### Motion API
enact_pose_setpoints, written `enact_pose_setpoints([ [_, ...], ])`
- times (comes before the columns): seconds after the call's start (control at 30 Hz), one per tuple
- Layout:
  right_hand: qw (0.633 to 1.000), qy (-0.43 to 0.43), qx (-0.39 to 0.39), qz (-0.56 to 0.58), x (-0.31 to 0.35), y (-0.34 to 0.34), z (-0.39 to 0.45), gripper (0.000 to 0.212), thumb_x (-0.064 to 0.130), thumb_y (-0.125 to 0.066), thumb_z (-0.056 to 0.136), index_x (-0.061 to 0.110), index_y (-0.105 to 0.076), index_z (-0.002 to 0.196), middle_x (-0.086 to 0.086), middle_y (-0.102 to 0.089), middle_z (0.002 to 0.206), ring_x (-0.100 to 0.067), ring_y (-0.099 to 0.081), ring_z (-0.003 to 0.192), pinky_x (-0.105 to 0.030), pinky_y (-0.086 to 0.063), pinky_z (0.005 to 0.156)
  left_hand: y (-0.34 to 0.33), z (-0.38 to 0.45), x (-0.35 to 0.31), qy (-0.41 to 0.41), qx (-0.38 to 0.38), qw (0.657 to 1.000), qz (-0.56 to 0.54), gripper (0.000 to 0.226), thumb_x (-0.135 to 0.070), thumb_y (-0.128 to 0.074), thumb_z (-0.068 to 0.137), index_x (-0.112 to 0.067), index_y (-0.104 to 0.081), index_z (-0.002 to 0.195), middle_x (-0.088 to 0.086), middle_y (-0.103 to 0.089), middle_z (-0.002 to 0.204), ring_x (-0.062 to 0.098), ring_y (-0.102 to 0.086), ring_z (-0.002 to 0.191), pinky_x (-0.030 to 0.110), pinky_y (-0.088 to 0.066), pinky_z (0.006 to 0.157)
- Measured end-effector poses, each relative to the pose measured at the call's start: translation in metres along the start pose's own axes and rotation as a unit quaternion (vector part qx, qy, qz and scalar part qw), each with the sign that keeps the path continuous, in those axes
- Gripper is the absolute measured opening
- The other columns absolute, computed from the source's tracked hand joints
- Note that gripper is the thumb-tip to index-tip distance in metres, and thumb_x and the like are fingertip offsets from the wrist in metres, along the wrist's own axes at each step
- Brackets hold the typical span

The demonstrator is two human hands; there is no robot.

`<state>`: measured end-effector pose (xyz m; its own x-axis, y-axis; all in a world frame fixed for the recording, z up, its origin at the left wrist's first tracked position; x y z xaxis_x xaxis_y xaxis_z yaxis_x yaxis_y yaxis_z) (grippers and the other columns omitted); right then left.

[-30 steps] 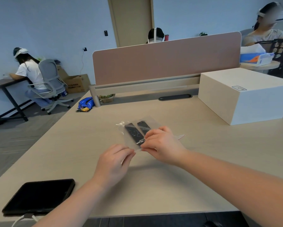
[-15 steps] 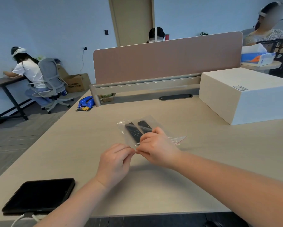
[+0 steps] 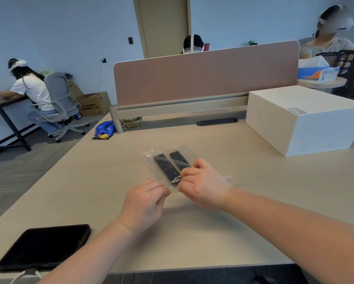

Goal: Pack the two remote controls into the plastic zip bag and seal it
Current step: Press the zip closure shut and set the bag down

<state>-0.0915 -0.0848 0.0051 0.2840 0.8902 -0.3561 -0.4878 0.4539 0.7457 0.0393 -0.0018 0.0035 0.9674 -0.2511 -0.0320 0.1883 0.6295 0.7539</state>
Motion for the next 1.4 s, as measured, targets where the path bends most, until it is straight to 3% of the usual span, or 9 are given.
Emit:
enact_pose_setpoints([
  [0.17, 0.998, -0.022, 0.022, -0.045, -0.031, 0.009, -0.029, 0.021, 0.004, -0.065, 0.073, 0.015, -0.055, 0.058, 0.002, -0.06, 0.054, -0.021, -0.063, 0.071, -0.033, -0.035, 0.063, 0.001, -0.004, 0.004, -0.003, 0.009, 1.0, 0.006, 0.046, -0.036, -0.032, 0.095, -0.016, -0.063, 0.068, -0.001, -0.065, 0.063, 0.023, -0.059, 0.061, 0.031, -0.048, 0.048],
  [0.43, 0.984, -0.09, 0.123, -0.088, -0.066, 0.007, -0.086, 0.02, -0.002, -0.068, 0.057, 0.015, -0.062, 0.065, 0.004, -0.063, 0.056, -0.02, -0.065, 0.073, -0.033, -0.038, 0.064, -0.009, -0.013, -0.004, -0.011, 0.027, 1.0, 0.009, 0.045, -0.035, -0.033, 0.094, -0.017, -0.064, 0.068, -0.001, -0.064, 0.063, 0.023, -0.06, 0.061, 0.03, -0.048, 0.047],
  [0.7, 0.962, -0.17, 0.209, -0.053, -0.07, -0.003, -0.115, 0.034, 0.003, -0.083, 0.042, 0.012, -0.068, 0.072, 0.001, -0.067, 0.058, -0.02, -0.064, 0.051, -0.021, -0.048, 0.037, -0.012, -0.019, -0.018, -0.033, 0.039, 0.999, 0.008, 0.037, -0.03, -0.037, 0.092, -0.02, -0.063, 0.067, -0.004, -0.062, 0.061, 0.017, -0.055, 0.058, 0.02, -0.037, 0.051],
  [0.8, 0.958, -0.166, 0.234, -0.025, -0.066, -0.004, -0.114, 0.028, 0.002, -0.075, 0.058, 0.011, -0.067, 0.084, -0.003, -0.069, 0.068, -0.022, -0.068, 0.065, -0.024, -0.054, 0.045, -0.021, -0.028, -0.013, -0.031, 0.076, 0.997, 0.009, 0.025, -0.03, -0.047, 0.085, -0.022, -0.063, 0.067, -0.006, -0.063, 0.064, 0.015, -0.056, 0.061, 0.025, -0.048, 0.05],
  [0.9, 0.925, -0.219, 0.306, 0.048, -0.07, 0.001, -0.108, 0.047, 0.002, -0.043, 0.088, 0.022, -0.046, 0.13, -0.006, -0.063, 0.11, -0.025, -0.057, 0.107, -0.033, -0.051, 0.079, -0.028, -0.036, -0.011, -0.014, 0.159, 0.987, -0.024, 0.04, -0.052, -0.04, 0.088, -0.026, -0.066, 0.072, -0.012, -0.065, 0.069, 0.008, -0.058, 0.066, 0.022, -0.052, 0.054],
  [1.0, 0.881, -0.308, 0.343, 0.109, -0.073, 0.012, -0.097, 0.057, 0.005, -0.038, 0.089, 0.032, -0.033, 0.14, -0.006, -0.055, 0.123, -0.026, -0.052, 0.115, -0.035, -0.049, 0.089, -0.016, -0.027, -0.008, 0.045, 0.193, 0.979, -0.052, 0.06, -0.077, -0.028, 0.076, -0.032, -0.066, 0.087, -0.014, -0.066, 0.076, 0.004, -0.058, 0.068, 0.024, -0.051, 0.061],
  [1.1, 0.839, -0.448, 0.254, 0.178, -0.083, 0.014, -0.086, 0.046, 0.01, -0.046, 0.09, 0.027, -0.045, 0.133, -0.003, -0.06, 0.125, -0.025, -0.057, 0.112, -0.034, -0.049, 0.091, -0.007, -0.012, 0.003, 0.226, 0.146, 0.953, -0.14, 0.065, -0.079, -0.023, 0.074, -0.037, -0.057, 0.11, -0.015, -0.067, 0.088, 0.005, -0.058, 0.074, 0.027, -0.046, 0.07],
  [1.23, 0.767, -0.562, 0.191, 0.243, -0.092, -0.002, -0.068, 0.036, 0.017, -0.043, 0.092, 0.021, -0.054, 0.125, -0.009, -0.066, 0.118, -0.028, -0.062, 0.103, -0.033, -0.05, 0.087, -0.029, 0.004, 0.04, 0.483, 0.132, 0.845, -0.191, 0.058, -0.051, -0.045, 0.088, -0.022, -0.031, 0.136, 0.003, -0.061, 0.105, 0.027, -0.055, 0.102, 0.034, -0.039, 0.09],
  [1.4, 0.692, -0.61, 0.215, 0.319, -0.095, -0.031, -0.041, 0.055, 0.034, -0.053, 0.092, 0.014, -0.035, 0.14, -0.014, -0.053, 0.133, -0.032, -0.054, 0.117, -0.035, -0.045, 0.097, -0.056, 0.025, 0.054, 0.525, 0.14, 0.799, -0.258, 0.075, -0.042, -0.067, 0.077, -0.024, -0.028, 0.138, 0.007, -0.055, 0.116, 0.024, -0.054, 0.098, 0.03, -0.042, 0.088],
])
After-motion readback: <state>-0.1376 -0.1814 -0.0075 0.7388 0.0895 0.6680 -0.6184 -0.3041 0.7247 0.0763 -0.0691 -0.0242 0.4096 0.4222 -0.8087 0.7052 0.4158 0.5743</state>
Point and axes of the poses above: each hand's wrist, its own z-axis towards the middle knuckle, its own y-axis out of the back of the hand, x = y × z, the point moved 4 cm from there along z, towards the middle knuckle
